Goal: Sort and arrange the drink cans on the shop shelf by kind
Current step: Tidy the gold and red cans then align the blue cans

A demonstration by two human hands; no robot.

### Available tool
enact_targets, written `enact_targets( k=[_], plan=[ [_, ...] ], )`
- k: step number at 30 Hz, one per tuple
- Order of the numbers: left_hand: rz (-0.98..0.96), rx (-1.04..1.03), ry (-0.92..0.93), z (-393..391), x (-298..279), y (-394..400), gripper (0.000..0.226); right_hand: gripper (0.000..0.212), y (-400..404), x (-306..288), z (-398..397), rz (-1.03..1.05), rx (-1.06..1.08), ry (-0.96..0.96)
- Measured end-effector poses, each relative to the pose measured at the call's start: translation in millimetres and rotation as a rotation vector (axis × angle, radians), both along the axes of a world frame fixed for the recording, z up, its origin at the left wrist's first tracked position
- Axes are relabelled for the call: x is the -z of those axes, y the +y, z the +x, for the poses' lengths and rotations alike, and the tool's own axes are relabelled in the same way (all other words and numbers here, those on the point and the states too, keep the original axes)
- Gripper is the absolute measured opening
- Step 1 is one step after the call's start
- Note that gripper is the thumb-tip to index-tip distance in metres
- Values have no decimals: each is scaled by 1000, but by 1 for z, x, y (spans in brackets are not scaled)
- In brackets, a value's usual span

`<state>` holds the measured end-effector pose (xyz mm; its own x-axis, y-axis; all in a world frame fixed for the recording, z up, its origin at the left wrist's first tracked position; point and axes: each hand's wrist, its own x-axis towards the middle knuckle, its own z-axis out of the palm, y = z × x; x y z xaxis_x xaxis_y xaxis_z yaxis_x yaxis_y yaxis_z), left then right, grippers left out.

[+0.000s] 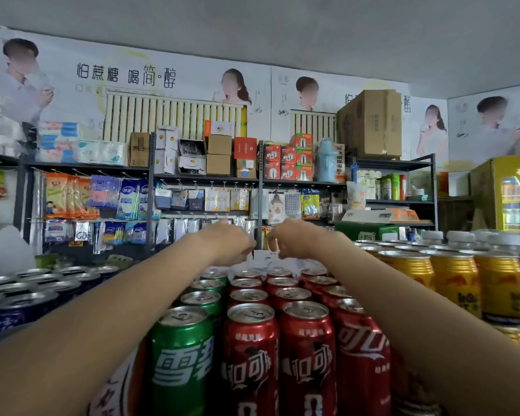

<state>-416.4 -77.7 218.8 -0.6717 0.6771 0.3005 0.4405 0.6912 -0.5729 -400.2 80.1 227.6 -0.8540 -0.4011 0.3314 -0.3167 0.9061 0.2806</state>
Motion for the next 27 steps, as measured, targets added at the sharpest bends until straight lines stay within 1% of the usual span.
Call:
enact_targets(
  k=[3,4,6,9,11,12,14,15,18,21,24,27],
  plan=[
    [-29,78,55,28,-4,4,21,21,13,-14,51,10,0,46],
    [-23,104,37,37,-3,7,23,19,18,-15,67,21,19,36],
    [58,119,-125,57,-1,16,30,17,31,-11,93,-4,59,-43],
    [182,162,-460,81,5,28,42,16,45,6,115,-82,108,-254],
    [203,175,-627,96,9,33,44,24,50,17,120,-43,149,-293],
    [189,170,-673,102,11,35,46,33,50,22,121,-11,182,-295],
    [150,122,-680,109,13,39,54,53,45,29,120,36,253,-293],
    [133,83,-663,112,15,41,60,59,43,31,119,42,271,-304],
    [144,-1,-643,117,21,45,70,58,40,34,120,-14,234,-331],
    [205,27,-644,117,26,43,71,60,43,32,124,-44,190,-351],
    [267,65,-626,119,31,41,70,62,46,30,127,-72,183,-381],
    [315,61,-654,119,33,43,66,65,42,30,127,-75,195,-398]
  ],
)
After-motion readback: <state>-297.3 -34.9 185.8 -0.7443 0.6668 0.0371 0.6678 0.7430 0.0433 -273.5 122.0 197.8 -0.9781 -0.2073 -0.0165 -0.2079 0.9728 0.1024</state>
